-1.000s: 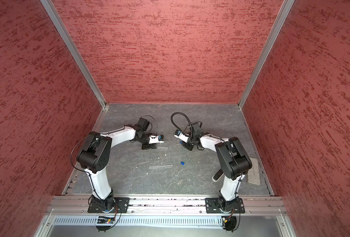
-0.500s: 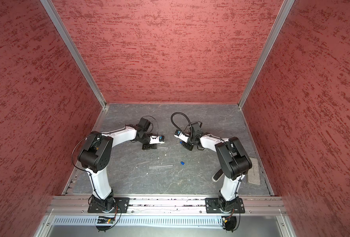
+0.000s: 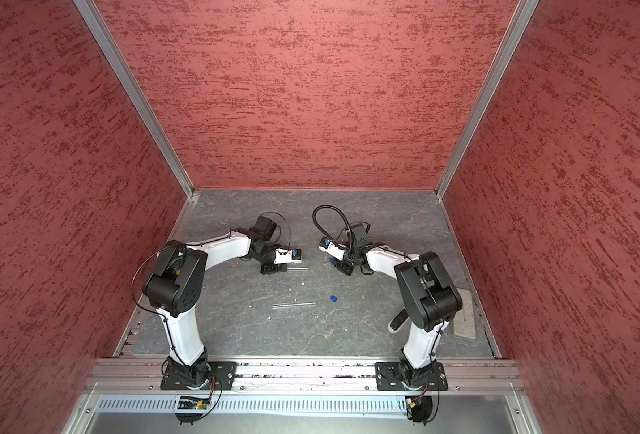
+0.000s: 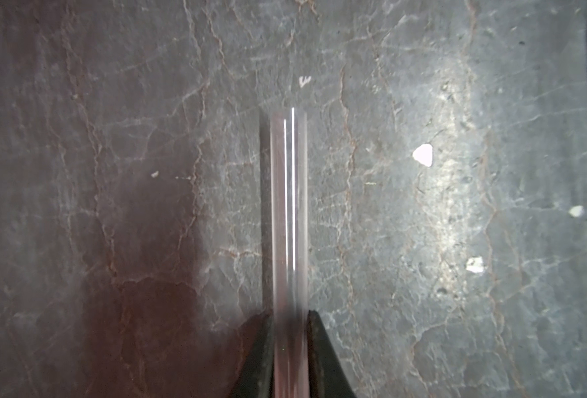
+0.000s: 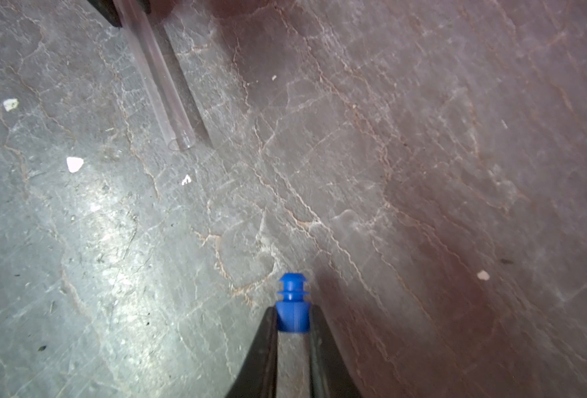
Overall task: Insert stoppers into test tubes
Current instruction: Pick up the test tube at the center of the board.
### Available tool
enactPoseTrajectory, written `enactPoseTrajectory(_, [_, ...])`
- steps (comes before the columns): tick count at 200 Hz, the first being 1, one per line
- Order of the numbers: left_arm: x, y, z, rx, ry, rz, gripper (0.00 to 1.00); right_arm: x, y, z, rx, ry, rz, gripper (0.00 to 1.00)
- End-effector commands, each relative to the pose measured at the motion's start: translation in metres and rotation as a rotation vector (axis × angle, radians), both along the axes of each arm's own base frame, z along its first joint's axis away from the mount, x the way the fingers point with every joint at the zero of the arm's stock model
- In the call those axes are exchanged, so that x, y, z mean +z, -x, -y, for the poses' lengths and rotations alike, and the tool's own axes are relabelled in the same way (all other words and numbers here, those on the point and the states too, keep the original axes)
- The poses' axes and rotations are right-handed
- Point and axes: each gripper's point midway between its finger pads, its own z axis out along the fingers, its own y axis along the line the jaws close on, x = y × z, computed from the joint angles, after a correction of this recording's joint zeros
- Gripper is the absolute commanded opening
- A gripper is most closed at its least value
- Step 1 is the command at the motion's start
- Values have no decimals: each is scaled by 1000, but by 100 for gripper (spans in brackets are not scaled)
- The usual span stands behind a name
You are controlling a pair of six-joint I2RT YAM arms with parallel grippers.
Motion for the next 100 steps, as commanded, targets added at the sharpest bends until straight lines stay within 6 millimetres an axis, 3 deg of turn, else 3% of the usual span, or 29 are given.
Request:
enactPoseTrajectory(1, [-2,-2,1,-35,-22,66,17,12,4,-3,12,-39,7,18])
enactPoseTrajectory(100, [12,-12,3,-115,-53,389,16,22,10,-9,13,-86,-21,19])
